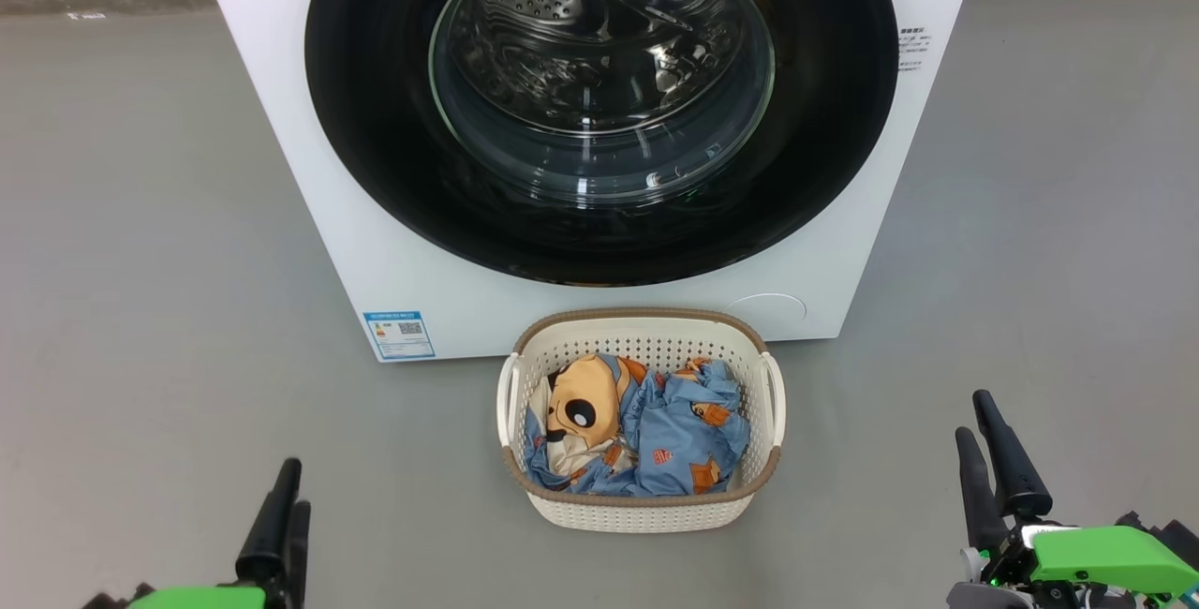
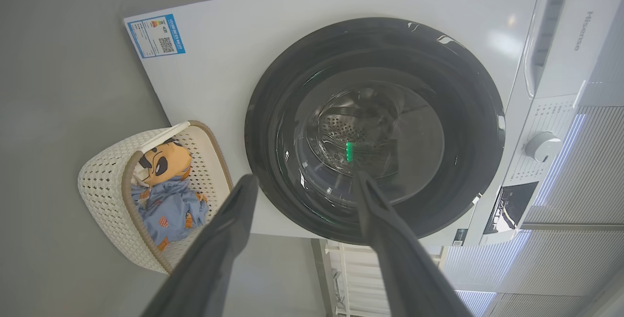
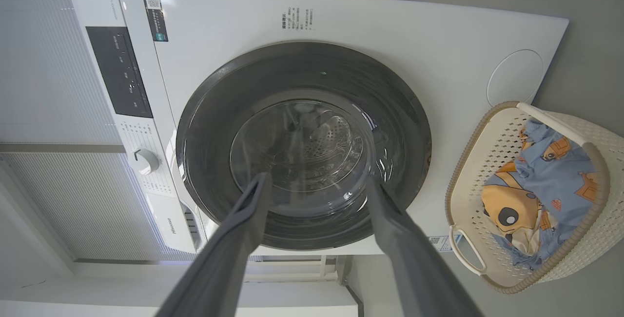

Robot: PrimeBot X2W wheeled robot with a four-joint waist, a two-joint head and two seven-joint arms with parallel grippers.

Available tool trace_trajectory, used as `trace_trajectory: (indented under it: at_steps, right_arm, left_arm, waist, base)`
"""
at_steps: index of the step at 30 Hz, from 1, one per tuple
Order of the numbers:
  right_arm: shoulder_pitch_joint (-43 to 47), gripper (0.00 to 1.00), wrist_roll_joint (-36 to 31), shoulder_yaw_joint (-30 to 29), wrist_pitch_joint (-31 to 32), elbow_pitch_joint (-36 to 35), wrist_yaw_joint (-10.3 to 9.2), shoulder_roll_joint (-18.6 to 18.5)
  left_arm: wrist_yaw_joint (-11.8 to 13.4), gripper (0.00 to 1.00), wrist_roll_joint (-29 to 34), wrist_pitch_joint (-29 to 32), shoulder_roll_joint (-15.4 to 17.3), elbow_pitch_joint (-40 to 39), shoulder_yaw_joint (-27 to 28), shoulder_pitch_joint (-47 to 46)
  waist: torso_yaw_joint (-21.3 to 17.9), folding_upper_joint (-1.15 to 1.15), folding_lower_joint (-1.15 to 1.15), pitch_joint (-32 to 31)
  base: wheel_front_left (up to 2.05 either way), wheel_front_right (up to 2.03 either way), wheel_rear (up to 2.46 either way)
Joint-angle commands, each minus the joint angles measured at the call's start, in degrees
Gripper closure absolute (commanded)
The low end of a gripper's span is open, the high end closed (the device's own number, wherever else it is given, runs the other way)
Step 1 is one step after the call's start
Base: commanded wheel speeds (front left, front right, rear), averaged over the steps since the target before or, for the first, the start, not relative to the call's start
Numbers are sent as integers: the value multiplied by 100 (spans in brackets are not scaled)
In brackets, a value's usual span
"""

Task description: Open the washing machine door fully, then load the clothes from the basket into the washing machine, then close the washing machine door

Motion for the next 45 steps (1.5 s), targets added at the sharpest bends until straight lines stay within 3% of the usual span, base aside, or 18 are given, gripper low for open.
trace_trajectory:
  at_steps: [1, 26, 45]
  right_arm:
    - [-274, 0, -96, 70, -57, -197, 2, -77]
    - [-458, 0, -1411, 513, -558, -471, 4, -279]
    - [-601, 0, -3596, 805, -859, -432, 5, -439]
  left_arm:
    - [-30, 0, 103, -53, 128, -210, 23, -299]
    - [-40, 0, 1559, -499, 230, -558, -210, -441]
    - [-47, 0, 3386, -806, 327, -525, -356, -507]
  waist:
    - [0, 0, -1, 1]
    - [29, 0, -1, 5]
    - [52, 0, -1, -9]
  base:
    - [0, 0, 0]
    - [0, 0, 0]
    - [0, 0, 0]
